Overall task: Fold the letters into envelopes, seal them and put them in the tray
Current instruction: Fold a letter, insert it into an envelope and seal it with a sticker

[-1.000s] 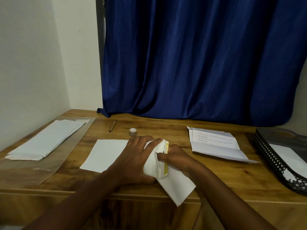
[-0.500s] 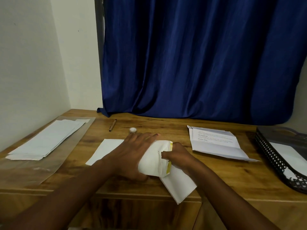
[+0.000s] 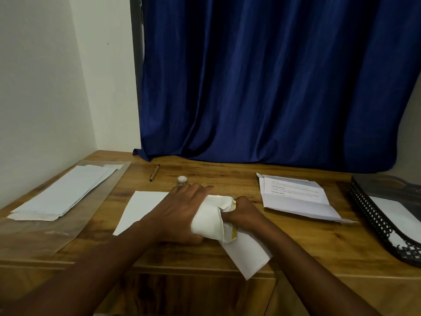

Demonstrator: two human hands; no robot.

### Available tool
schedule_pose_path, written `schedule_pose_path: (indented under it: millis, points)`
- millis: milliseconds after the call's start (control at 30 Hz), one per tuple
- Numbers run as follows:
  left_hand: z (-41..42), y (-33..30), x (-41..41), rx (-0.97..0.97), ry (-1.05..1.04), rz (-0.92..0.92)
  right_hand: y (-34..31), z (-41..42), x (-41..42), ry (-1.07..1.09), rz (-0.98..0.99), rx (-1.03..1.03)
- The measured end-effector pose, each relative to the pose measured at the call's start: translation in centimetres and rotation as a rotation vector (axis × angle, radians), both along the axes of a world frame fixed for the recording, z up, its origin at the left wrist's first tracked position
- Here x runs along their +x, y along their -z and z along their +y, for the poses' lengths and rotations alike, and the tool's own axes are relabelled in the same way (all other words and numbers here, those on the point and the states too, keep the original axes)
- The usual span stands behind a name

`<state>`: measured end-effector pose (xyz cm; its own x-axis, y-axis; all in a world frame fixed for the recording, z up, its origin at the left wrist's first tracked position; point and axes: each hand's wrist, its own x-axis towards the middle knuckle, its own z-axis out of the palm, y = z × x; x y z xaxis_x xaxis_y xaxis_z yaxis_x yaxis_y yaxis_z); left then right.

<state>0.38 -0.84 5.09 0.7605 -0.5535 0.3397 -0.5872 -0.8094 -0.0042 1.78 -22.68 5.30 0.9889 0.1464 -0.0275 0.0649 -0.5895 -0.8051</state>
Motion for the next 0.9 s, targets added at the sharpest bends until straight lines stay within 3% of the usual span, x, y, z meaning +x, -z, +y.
schedule_pose_path:
  millis: [367, 667, 900]
  points:
    - [2.8, -0.4, 1.2, 0.08, -0.194, 0.049, -2.6, -7.6, -1.1, -0.128, -0.068, 0.148]
    - [1.1, -0.5, 1.4, 0.092, -0.189, 0.007, -4.0, -7.7, -1.6, -0.162, -0.121, -0.168]
    - [0.5, -0.6, 0.6, 0.124, -0.143, -0.088, -3.9, -5.9, -1.0, -0.273, -0.004, -0.253]
